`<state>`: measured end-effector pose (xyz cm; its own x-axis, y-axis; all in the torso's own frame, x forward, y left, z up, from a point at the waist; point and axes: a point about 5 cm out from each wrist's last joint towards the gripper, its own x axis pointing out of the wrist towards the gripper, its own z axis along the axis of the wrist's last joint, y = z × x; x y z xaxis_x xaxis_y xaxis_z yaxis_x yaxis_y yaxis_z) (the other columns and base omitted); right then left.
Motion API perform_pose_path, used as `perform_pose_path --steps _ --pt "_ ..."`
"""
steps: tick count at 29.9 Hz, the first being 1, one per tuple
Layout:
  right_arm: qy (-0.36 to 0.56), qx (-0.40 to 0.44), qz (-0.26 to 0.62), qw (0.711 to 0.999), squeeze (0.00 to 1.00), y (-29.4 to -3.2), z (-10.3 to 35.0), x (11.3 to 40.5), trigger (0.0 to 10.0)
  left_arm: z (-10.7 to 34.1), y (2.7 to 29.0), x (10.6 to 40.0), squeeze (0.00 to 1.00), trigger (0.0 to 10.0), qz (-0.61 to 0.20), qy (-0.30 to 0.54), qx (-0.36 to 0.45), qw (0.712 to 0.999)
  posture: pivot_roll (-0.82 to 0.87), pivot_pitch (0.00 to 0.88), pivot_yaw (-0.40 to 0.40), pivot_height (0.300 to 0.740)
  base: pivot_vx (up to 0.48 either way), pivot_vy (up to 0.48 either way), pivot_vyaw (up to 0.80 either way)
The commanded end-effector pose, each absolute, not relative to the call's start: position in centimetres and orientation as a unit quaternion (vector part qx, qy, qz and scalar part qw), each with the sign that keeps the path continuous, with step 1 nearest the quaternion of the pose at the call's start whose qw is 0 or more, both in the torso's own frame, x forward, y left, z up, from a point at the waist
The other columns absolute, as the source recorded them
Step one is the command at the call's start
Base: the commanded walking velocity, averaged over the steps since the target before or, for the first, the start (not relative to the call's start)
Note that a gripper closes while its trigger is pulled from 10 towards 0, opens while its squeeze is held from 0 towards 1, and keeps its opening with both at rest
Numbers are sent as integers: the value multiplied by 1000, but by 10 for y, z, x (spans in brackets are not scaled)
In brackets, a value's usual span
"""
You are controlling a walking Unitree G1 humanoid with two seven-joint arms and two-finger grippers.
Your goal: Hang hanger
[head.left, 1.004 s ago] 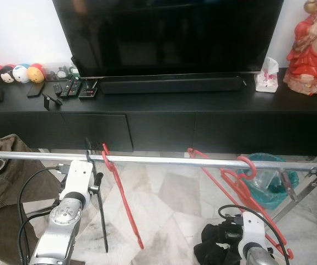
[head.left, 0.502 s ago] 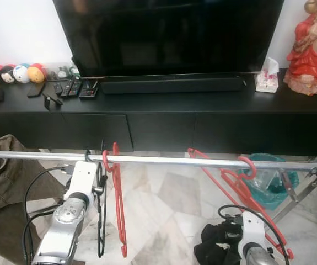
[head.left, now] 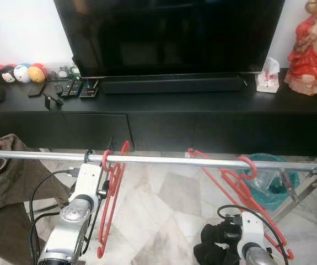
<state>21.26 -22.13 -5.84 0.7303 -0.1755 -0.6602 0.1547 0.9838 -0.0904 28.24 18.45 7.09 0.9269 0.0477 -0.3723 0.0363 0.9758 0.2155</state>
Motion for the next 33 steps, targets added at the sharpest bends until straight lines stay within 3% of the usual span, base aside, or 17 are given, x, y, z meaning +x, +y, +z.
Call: perform_pose_path --steps 1,33 --pt "352 -13 -84 932 0 -218 -57 217 10000 73 188 284 0 0 14 184 104 977 7 0 76 740 0 0 0" --pt "354 -17 -80 932 0 -218 -57 216 10000 70 178 283 0 0 -34 167 76 982 6 0 72 740 0 0 0"
